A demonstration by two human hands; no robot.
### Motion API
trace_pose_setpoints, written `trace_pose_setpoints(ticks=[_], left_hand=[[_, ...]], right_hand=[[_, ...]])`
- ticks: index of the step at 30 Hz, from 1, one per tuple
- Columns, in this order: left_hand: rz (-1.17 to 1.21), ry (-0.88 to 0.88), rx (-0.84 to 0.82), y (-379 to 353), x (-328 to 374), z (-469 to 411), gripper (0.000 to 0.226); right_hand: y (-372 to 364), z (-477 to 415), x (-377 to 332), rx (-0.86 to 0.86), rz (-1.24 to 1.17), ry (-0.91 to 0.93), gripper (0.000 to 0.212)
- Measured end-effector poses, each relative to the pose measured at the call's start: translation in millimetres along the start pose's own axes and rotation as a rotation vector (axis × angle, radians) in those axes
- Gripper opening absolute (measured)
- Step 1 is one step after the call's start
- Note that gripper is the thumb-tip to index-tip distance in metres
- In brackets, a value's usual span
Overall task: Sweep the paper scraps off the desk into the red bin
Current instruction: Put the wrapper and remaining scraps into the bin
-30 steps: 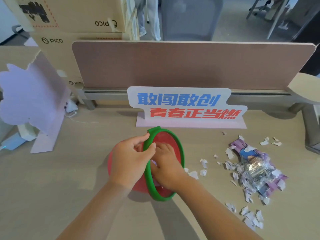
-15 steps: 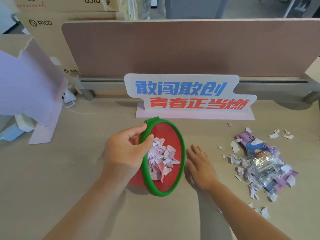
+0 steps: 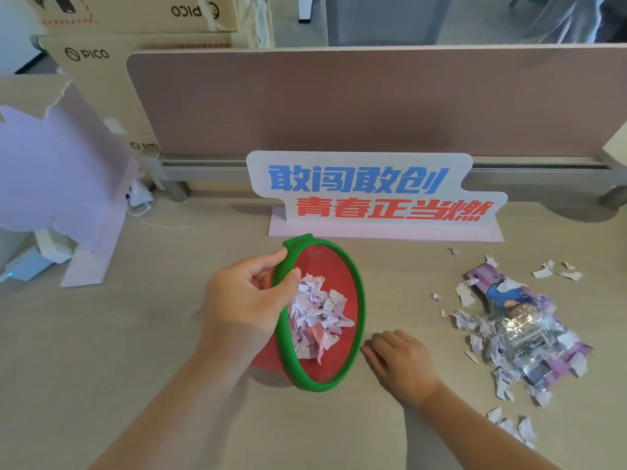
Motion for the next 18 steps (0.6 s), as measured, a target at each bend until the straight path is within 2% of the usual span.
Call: trace_pose_setpoints(ticks=[4,8,10,12,13,15,18], left_hand=[[0.023,-0.008,-0.015,1.9,1.0,0.6,0.029],[0.021,0.007,0.035,6.4,-6.6,-1.9,0.027],[0.024,0.020,0.056,7.6,-9.5,-3.5,0.028],[0.020,0.021,0.057,8.8,-8.1,-4.6,0.028],[0.021,0.018,0.055,10.3,-6.9,-5.1,0.027],[0.019,0.014,0.050,12.8,-5.3,-4.7,0.026],[0.000,0.012,0.041,12.4,-7.9,0.2,0.025]], right_hand=[[3.9,-15.2,1.1,0.042,0.034,-0.024,0.049],[-7.9,-23.6,6.2,-0.180,-0.049,-0.211,0.045],[-3.1,-25.2,19.6,-0.205,-0.147,-0.412,0.048],[10.2,-20.7,39.7,-0.142,-0.335,-0.726,0.053],[22.4,-20.6,42.0,-0.102,-0.423,-0.812,0.053],[58.5,-32.6,29.6,0.016,-0.517,-0.825,0.050],[92.7,-66.9,-14.4,0.075,-0.644,-0.673,0.052]])
Point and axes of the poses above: each hand's wrist, its own z-axis away from the middle knuckle, its own y-axis out of the back of the hand, x = y × z, the point moved 8 cm from there along -z, towards the middle knuckle, and after that the axes turned 14 degrees about z, right-handed, at the moved point
